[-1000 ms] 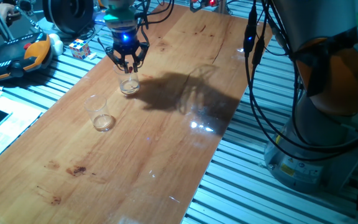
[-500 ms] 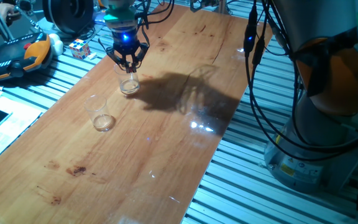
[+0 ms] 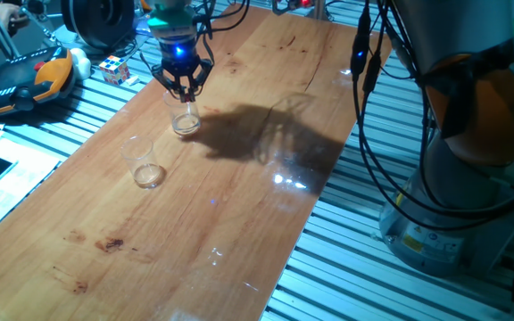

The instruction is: Transfer liquid using a dropper

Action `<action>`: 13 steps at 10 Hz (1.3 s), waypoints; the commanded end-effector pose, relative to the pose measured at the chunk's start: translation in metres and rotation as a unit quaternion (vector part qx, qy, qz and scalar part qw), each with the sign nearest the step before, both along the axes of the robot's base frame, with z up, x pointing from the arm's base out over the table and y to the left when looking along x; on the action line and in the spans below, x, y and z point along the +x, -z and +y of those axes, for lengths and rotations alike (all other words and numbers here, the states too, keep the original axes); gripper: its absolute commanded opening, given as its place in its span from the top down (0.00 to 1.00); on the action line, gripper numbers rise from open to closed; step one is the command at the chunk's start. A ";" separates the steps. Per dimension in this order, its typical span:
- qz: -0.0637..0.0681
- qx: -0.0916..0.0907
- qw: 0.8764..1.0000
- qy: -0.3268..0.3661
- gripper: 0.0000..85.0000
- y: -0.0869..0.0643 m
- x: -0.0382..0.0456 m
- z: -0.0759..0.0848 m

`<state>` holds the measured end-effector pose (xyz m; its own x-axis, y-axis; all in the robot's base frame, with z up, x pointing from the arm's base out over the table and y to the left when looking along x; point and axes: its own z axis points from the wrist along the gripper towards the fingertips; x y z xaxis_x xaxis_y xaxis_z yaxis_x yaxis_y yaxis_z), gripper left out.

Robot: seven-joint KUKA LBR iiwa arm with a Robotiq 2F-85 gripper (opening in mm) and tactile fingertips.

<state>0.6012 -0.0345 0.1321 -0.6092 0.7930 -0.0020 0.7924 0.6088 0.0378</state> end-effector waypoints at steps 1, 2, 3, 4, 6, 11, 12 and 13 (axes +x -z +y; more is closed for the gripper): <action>0.000 0.001 1.000 0.001 0.80 -0.002 -0.0002 0.000; -0.001 0.002 1.000 0.004 0.80 -0.004 -0.0002 0.001; -0.002 0.003 1.000 0.004 0.81 -0.008 -0.0004 0.002; -0.002 0.003 1.000 0.005 0.81 -0.012 0.0000 0.004; -0.002 0.003 1.000 0.007 0.81 -0.022 0.0015 0.008; -0.014 -0.002 1.000 -0.001 0.82 -0.048 0.0033 0.015; -0.015 -0.001 1.000 -0.001 0.82 -0.054 0.0030 0.016; -0.018 -0.001 1.000 -0.004 0.82 -0.060 0.0023 0.016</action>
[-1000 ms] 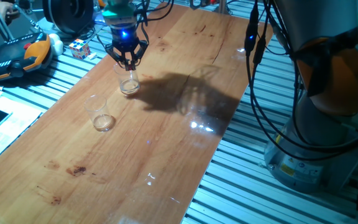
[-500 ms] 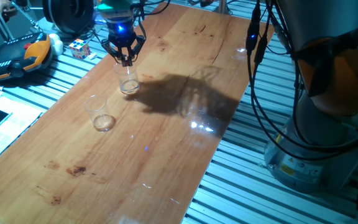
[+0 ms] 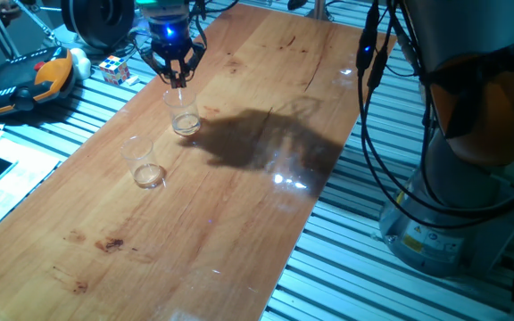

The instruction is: Transfer liquid using a dropper

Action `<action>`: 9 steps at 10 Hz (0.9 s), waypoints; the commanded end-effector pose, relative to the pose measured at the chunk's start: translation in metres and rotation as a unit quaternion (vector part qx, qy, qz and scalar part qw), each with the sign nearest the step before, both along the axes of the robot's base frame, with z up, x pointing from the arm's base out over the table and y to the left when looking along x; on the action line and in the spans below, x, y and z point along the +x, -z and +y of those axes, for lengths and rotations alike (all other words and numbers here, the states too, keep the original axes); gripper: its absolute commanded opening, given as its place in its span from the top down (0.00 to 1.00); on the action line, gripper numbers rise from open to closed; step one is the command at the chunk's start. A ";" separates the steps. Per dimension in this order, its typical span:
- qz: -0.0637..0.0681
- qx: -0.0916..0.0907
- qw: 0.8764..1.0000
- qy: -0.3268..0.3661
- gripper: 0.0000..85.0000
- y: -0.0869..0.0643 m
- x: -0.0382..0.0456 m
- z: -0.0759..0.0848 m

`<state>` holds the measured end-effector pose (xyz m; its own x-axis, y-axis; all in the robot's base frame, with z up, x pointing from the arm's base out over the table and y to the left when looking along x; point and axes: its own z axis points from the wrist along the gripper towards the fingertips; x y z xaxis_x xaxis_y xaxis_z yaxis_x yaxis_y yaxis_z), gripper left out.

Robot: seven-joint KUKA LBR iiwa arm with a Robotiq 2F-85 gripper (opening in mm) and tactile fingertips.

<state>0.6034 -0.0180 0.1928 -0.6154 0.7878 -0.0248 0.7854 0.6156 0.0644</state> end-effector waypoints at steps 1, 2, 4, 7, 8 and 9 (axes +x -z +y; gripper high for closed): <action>-0.003 -0.001 1.000 -0.004 0.82 -0.006 -0.0005 0.001; -0.009 -0.004 1.000 -0.008 0.82 -0.014 -0.0021 0.003; -0.019 -0.007 1.000 -0.020 0.82 -0.025 -0.0066 0.006; -0.023 -0.011 0.999 -0.025 0.81 -0.041 -0.0129 0.013; -0.023 -0.011 0.999 -0.026 0.81 -0.044 -0.0144 0.017; -0.023 -0.009 0.999 -0.028 0.81 -0.045 -0.0157 0.020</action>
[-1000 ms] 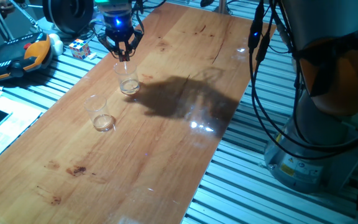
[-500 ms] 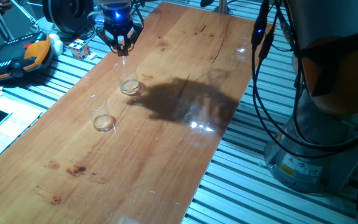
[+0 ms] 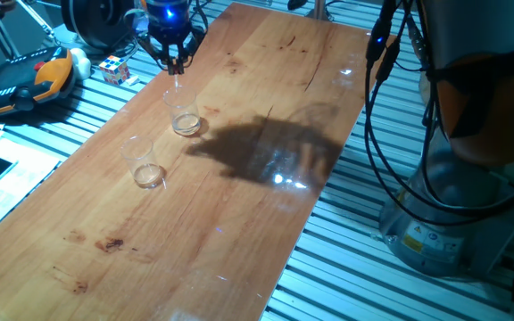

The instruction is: Transfer liquid using a dropper

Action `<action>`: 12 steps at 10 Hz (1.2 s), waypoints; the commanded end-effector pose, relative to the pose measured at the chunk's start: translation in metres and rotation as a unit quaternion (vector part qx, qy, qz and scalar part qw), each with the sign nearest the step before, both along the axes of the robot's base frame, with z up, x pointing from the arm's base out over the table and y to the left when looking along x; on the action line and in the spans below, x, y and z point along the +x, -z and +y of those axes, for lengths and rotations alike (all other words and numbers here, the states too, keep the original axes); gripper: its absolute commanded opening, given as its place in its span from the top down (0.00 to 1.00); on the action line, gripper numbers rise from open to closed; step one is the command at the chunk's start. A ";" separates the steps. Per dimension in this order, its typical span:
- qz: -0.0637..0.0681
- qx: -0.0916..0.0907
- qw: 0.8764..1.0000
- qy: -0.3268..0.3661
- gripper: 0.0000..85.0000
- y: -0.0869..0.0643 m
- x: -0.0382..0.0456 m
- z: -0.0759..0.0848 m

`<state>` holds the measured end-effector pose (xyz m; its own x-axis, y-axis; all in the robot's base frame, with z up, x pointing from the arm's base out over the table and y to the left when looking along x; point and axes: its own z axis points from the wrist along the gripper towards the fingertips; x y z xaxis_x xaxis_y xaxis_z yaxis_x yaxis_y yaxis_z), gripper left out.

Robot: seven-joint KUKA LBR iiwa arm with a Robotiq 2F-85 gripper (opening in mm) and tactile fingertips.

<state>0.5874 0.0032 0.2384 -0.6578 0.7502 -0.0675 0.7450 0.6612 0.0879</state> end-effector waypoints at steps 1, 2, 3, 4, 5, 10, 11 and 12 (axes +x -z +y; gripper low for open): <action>0.000 0.000 1.000 -0.004 0.81 0.000 -0.0009 0.002; -0.002 0.002 1.000 -0.007 0.81 0.000 -0.0026 0.006; -0.005 0.004 1.000 -0.008 0.82 0.001 -0.0043 0.009; -0.005 0.004 1.000 -0.010 0.82 0.001 -0.0060 0.012; -0.006 0.003 1.000 -0.013 0.82 0.002 -0.0079 0.015; -0.002 -0.002 1.000 -0.008 0.84 0.001 -0.0106 0.015; -0.002 -0.008 1.000 -0.009 0.83 0.001 -0.0106 0.015; -0.002 -0.014 1.000 -0.011 0.82 0.001 -0.0106 0.015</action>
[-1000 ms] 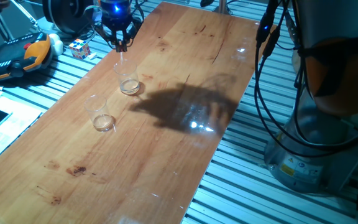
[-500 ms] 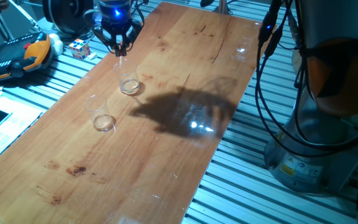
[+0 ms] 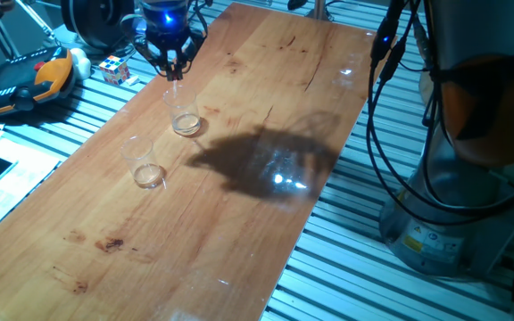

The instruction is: Transfer liquid using a dropper

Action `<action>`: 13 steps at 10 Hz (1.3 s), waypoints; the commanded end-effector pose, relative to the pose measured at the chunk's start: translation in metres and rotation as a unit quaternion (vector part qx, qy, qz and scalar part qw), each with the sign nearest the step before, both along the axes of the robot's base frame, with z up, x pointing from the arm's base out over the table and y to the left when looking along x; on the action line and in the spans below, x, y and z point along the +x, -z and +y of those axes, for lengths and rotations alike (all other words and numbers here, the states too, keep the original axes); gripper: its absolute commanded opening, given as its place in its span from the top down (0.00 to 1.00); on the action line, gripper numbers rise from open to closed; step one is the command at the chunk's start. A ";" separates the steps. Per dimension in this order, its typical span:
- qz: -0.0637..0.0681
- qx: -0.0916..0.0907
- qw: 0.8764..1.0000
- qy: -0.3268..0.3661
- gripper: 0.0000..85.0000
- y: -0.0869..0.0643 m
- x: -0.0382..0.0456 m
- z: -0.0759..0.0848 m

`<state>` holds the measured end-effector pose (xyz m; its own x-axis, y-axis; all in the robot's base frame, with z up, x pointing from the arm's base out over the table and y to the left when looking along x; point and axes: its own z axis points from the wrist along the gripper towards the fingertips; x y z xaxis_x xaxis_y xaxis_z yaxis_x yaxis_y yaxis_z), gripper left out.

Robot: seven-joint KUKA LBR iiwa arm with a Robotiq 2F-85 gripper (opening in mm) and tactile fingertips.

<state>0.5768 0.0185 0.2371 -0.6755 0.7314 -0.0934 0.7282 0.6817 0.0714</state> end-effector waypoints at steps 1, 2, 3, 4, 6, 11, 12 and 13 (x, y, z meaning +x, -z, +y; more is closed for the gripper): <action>0.000 -0.004 1.000 -0.004 0.82 0.000 0.0000 0.000; -0.002 -0.005 1.000 -0.003 0.82 0.000 0.0000 0.000; -0.004 -0.011 1.000 -0.006 0.82 0.000 0.0000 0.000; -0.006 -0.020 1.000 -0.006 0.81 0.000 0.0000 0.000; -0.006 -0.031 0.999 -0.003 0.81 0.000 0.0000 0.000; -0.003 -0.023 1.000 -0.010 0.81 -0.001 -0.0007 0.005; -0.002 -0.022 1.000 -0.009 0.81 -0.003 -0.0018 0.012; -0.005 -0.023 1.000 -0.013 0.81 -0.004 -0.0026 0.020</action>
<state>0.5741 0.0395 0.2411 -0.6936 0.7079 -0.1336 0.7090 0.7036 0.0473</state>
